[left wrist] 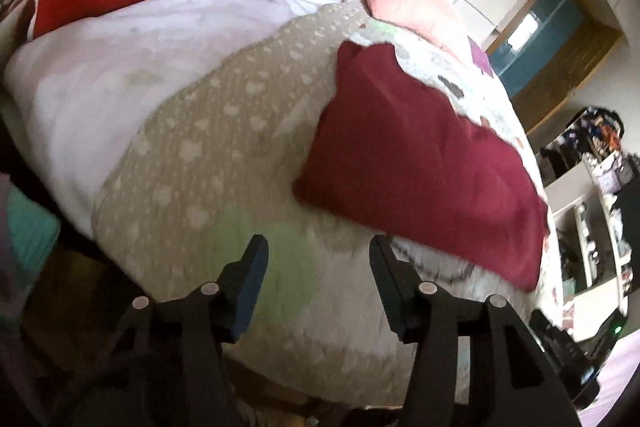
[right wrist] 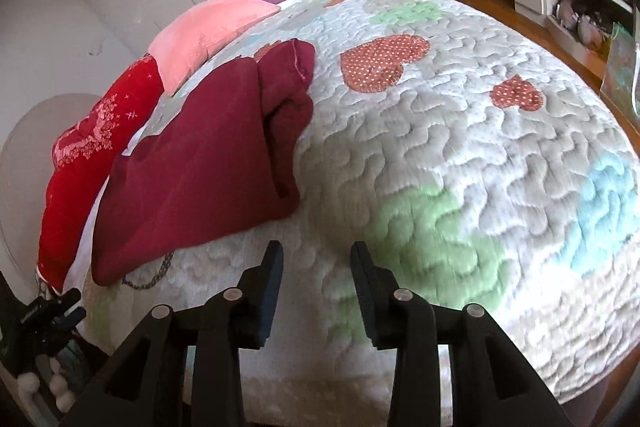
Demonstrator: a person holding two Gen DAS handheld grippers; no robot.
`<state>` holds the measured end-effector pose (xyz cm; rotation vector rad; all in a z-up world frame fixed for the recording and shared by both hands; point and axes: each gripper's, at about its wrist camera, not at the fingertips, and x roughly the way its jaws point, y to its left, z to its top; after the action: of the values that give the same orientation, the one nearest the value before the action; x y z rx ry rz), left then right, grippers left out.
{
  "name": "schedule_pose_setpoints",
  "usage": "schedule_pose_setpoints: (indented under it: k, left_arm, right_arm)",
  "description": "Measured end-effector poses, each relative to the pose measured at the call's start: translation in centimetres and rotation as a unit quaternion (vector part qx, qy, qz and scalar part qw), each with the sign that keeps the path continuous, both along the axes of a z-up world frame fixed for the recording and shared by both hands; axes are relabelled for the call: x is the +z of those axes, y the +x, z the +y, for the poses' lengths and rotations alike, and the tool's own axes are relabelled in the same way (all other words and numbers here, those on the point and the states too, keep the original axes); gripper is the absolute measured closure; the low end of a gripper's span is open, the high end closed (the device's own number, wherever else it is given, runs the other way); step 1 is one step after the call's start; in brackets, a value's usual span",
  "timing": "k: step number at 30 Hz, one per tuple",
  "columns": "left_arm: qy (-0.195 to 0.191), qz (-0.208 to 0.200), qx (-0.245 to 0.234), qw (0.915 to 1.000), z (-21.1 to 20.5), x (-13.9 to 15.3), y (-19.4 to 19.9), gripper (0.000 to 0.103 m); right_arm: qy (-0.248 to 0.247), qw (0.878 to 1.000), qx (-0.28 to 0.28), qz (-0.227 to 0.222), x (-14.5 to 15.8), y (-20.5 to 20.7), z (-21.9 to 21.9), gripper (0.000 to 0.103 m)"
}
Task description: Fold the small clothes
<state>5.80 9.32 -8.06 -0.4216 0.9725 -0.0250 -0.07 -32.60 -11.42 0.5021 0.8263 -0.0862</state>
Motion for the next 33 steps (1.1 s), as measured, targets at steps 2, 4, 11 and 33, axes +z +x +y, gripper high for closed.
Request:
schedule_pose_setpoints:
  k: [2, 4, 11, 33]
  left_arm:
    - [0.013, -0.007, -0.002, 0.9999, -0.5, 0.3, -0.9, 0.051]
    - [0.021, -0.018, -0.001, 0.9996, -0.5, 0.6, -1.3, 0.051]
    - [0.011, -0.042, 0.005, 0.9991, 0.5, 1.7, -1.7, 0.05]
    - [-0.04, -0.016, 0.034, 0.9985, 4.5, -0.8, 1.4, 0.05]
  right_arm:
    - [-0.019, 1.0, 0.003, -0.005, 0.4, -0.7, 0.6, 0.061]
    - [-0.032, 0.999, 0.005, -0.006, 0.6, -1.2, 1.0, 0.06]
    - [-0.043, 0.999, 0.006, 0.01, 0.8, -1.5, 1.6, 0.059]
    - [-0.088, 0.985, 0.144, -0.023, 6.3, 5.8, 9.6, 0.059]
